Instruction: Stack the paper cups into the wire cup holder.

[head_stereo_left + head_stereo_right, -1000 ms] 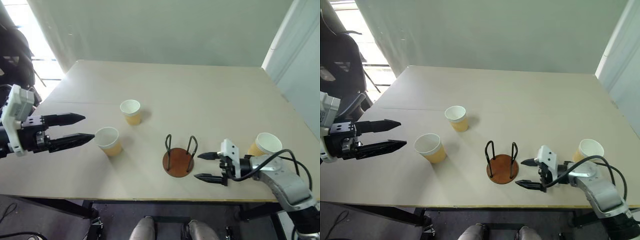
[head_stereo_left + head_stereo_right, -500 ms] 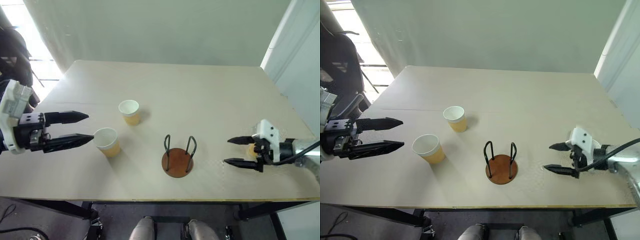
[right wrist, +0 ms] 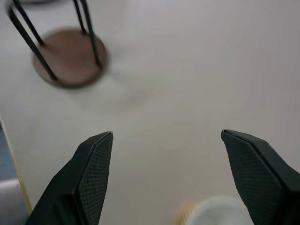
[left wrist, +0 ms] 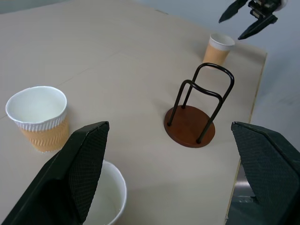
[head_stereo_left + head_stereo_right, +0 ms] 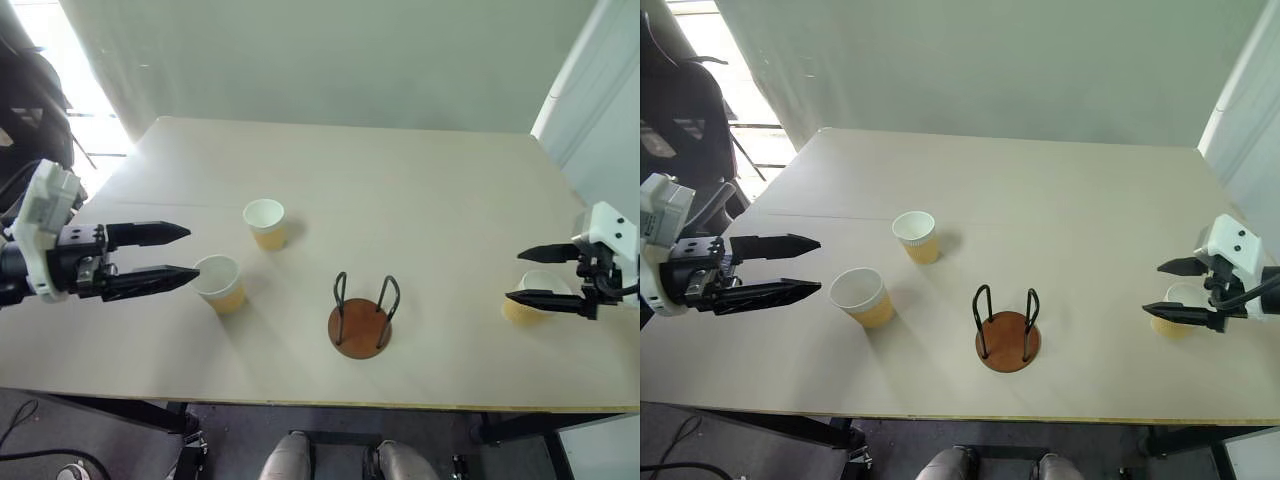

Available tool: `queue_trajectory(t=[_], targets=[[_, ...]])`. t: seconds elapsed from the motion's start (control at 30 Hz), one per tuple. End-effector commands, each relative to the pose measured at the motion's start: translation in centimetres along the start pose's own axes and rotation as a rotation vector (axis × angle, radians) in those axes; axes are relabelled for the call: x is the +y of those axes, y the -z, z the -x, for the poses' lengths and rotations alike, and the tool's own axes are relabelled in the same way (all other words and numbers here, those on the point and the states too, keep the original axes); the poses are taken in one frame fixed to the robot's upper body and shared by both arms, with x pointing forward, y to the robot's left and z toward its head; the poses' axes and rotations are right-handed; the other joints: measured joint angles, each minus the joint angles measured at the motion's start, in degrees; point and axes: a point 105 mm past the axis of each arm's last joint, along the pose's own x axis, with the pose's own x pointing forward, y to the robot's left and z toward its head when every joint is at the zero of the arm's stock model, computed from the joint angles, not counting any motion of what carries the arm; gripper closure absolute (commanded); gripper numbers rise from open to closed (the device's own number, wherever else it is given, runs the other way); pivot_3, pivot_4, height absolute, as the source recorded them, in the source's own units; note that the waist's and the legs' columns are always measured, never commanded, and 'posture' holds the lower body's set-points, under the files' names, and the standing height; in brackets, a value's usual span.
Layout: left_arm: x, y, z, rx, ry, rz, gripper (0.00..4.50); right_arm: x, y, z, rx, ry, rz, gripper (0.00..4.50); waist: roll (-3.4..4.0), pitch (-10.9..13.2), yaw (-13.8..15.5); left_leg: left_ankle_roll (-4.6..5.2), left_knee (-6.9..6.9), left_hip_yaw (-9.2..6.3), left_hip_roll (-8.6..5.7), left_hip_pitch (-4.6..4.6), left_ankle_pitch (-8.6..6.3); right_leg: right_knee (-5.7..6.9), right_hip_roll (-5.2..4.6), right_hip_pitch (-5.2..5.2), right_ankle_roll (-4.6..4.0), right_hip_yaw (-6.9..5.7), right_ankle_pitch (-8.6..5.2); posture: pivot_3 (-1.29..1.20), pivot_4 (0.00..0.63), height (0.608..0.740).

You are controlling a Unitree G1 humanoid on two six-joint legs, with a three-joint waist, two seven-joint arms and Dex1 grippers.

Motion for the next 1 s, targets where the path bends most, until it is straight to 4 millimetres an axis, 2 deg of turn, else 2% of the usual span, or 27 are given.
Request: queue_trajectory(t=[0.03, 0.17, 0.4, 0.8, 1.0], targets=[[-0.2, -0.8, 0.0, -0.018, 0.014, -0.038, 0.00, -1.1, 0.4, 1.9, 0.070, 0.054, 0.057, 0.70, 0.01, 0.01, -0.04, 0.00, -0.01, 0.00, 0.00, 0.01, 0.00, 0.01, 0.00, 0.00, 0.03, 0.00, -0.01, 0.00, 0.150, 0.740], [-0.2, -0.6, -0.1, -0.017, 0.014, -0.031, 0.00, -1.2, 1.7, 1.8, 0.130, 0.047, 0.056, 0.70, 0.01, 0.01, -0.31, -0.04, -0.01, 0.02, 0.02, 0.01, -0.07, 0.01, 0.02, 0.10, 0.12, 0.00, -0.05, 0.00, 0.150, 0.740], [-0.2, -0.5, -0.2, -0.010, 0.007, -0.026, 0.00, -1.2, 3.2, 0.1, 0.181, 0.029, 0.060, 0.70, 0.01, 0.01, -0.39, 0.52, 0.06, 0.04, 0.03, 0.14, -0.26, 0.03, 0.02, 0.13, 0.18, 0.01, -0.02, 0.00, 0.150, 0.740], [-0.3, -0.3, 0.2, 0.001, -0.014, -0.018, 0.00, -1.1, 6.5, -2.3, 0.282, 0.001, 0.048, 0.70, 0.01, 0.01, -0.37, 0.75, 0.32, 0.03, 0.03, 0.15, -0.23, 0.09, 0.02, 0.22, 0.20, 0.01, 0.08, 0.00, 0.150, 0.740], [-0.3, 0.1, 0.2, 0.012, -0.023, -0.013, 0.00, -0.9, 6.7, -4.1, 0.271, -0.023, 0.052, 0.70, 0.03, 0.01, -0.42, 0.78, 0.43, 0.04, 0.04, 0.14, -0.25, 0.09, 0.02, 0.23, 0.17, 0.01, 0.18, 0.00, 0.150, 0.740]])
